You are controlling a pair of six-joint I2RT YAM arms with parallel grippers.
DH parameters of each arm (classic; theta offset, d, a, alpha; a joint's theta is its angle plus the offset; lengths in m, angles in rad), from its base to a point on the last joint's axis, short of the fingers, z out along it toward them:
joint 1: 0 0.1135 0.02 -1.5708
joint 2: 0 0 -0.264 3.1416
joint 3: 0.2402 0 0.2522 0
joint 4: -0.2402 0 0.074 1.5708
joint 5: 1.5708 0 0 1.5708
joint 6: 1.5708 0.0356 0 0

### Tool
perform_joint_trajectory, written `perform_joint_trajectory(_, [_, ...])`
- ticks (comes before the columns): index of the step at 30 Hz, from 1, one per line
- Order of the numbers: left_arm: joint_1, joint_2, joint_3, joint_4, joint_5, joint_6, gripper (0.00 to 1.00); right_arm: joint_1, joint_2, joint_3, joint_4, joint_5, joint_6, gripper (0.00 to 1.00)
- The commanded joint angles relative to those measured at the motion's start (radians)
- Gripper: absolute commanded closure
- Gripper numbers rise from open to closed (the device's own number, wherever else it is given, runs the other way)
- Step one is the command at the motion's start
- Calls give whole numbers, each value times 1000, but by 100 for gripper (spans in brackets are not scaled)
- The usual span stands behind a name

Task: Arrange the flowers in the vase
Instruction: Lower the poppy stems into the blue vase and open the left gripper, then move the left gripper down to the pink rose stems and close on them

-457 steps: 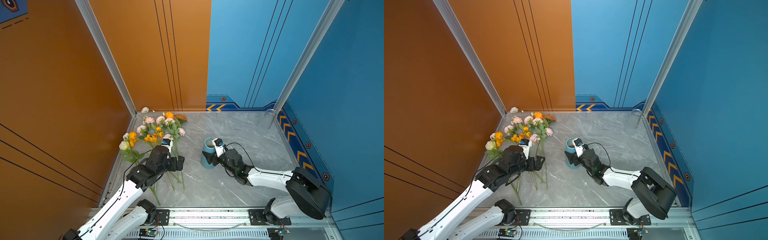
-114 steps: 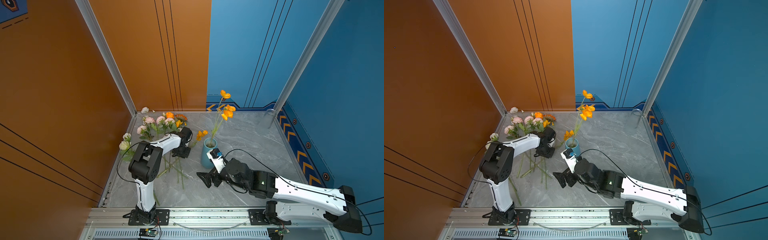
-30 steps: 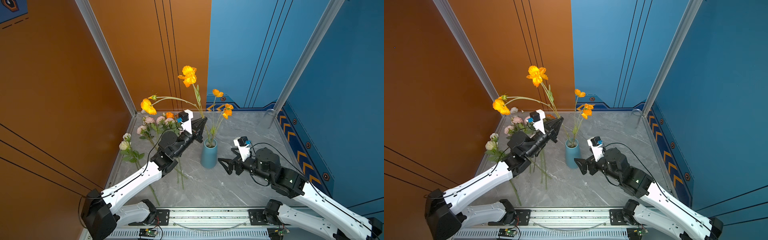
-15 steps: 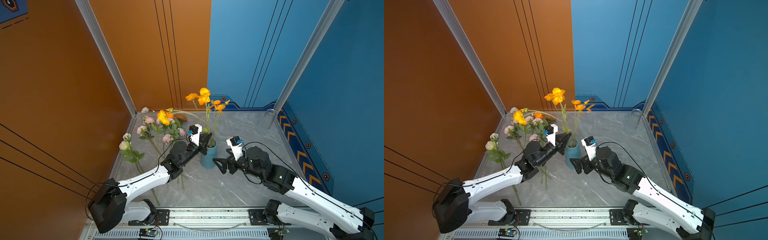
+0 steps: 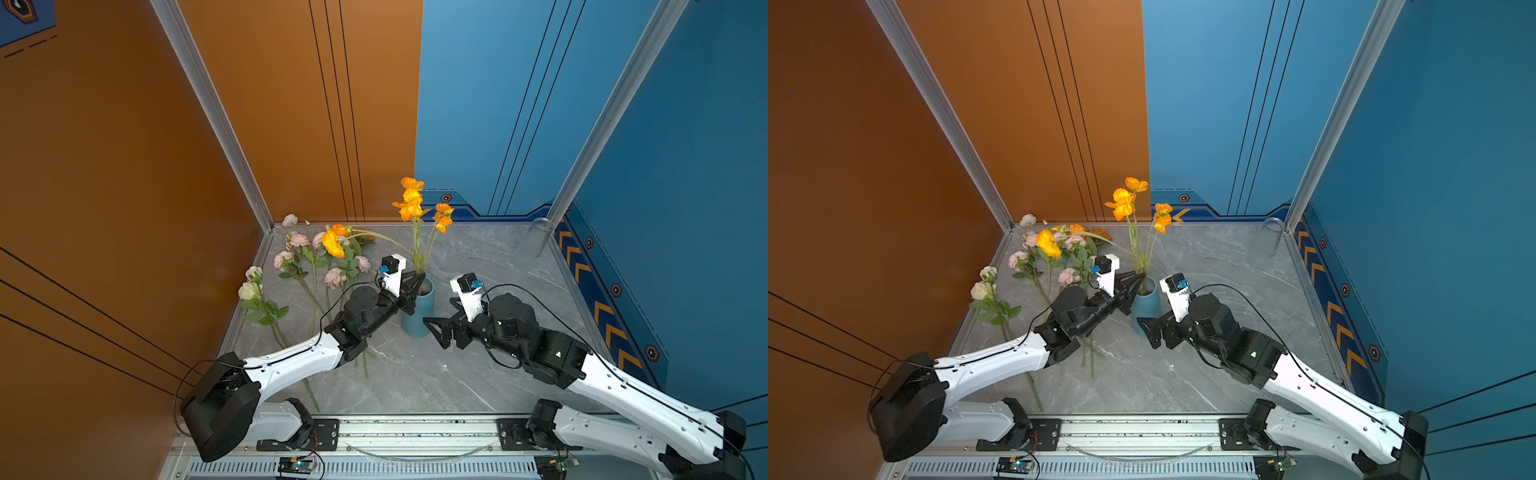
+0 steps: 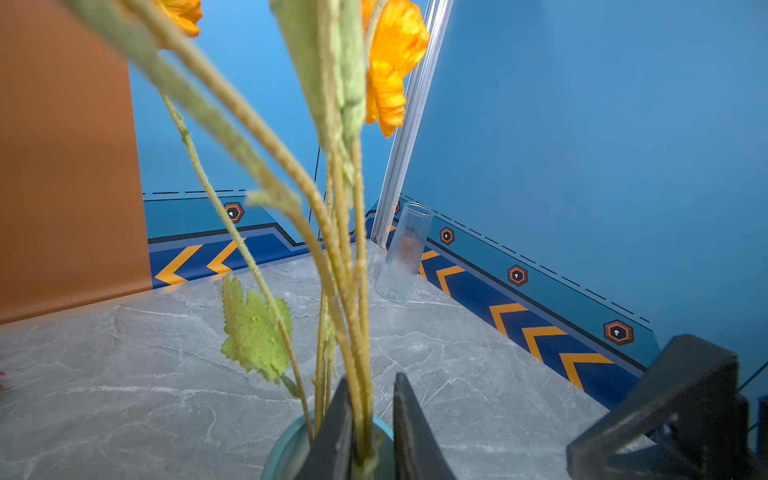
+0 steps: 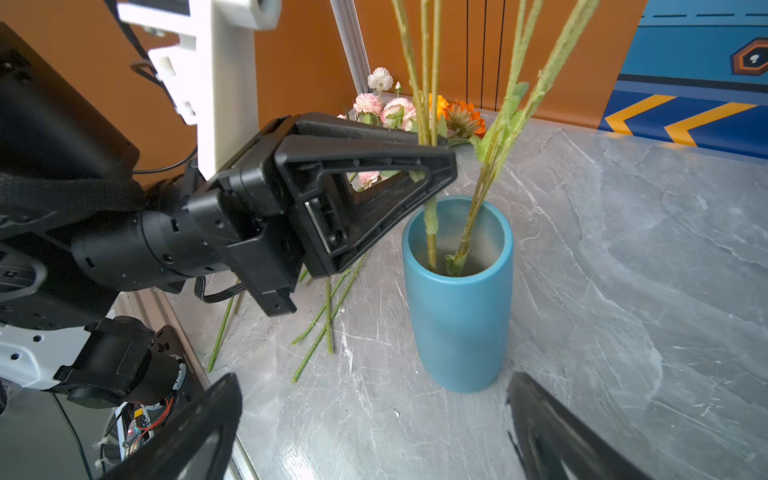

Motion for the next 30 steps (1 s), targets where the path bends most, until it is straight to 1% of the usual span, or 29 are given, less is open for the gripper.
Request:
perform_joint_trajectory(1, [-13,7,-13,31,-11,-8,77,9,-22,7,20,27,20,0])
perform_joint_trajectory(4, [-13,1,-14,31,-8,-13,73,11,-30,4,19,32,20,0])
perform_joint_trajectory(5, [-13,-4,-14,29,-10,-14,69,10,-30,5,19,33,18,0])
perform_joint_trajectory(7, [-13,-18,-12,3,-20,-32,55,10,-29,5,18,34,18,0])
perform_joint_trajectory(9, [-7,-39,1,-77,-36,-59,47,10,-30,4,18,38,19,0])
perform_joint_trajectory(11, [-1,-71,23,-201,-21,-81,39,10,-30,1,17,41,19,0])
perform_joint_trajectory(14, [1,-129,48,-359,-7,-80,29,10,-31,-2,19,46,21,0])
perform_joint_trajectory(16, [6,-167,50,-422,9,-77,20,10,-29,-3,21,49,19,0])
perform_joint_trajectory(18, [11,-206,67,-505,23,-79,15,10,-22,1,21,51,17,0])
perform_joint_trajectory(19, [18,-228,82,-560,36,-78,7,10,-20,4,20,51,15,0])
perform_joint_trajectory(20, [24,-255,95,-615,48,-77,3,10,-19,5,18,52,16,0])
perform_joint_trajectory(22, [31,-311,108,-702,64,-67,2,13,-19,6,13,62,20,0])
perform_joint_trajectory(25, [42,-407,128,-864,52,-40,3,22,-20,8,-11,93,20,0])
perform_joint_trajectory(27, [46,-477,134,-983,-26,-29,6,52,-8,17,-38,132,-1,0])
perform_joint_trajectory(29, [58,-561,131,-1081,-165,-45,11,106,23,38,-62,207,-25,0])
perform_joint_trajectory(30, [73,-593,131,-1122,-222,-69,13,127,42,48,-66,225,-34,0])
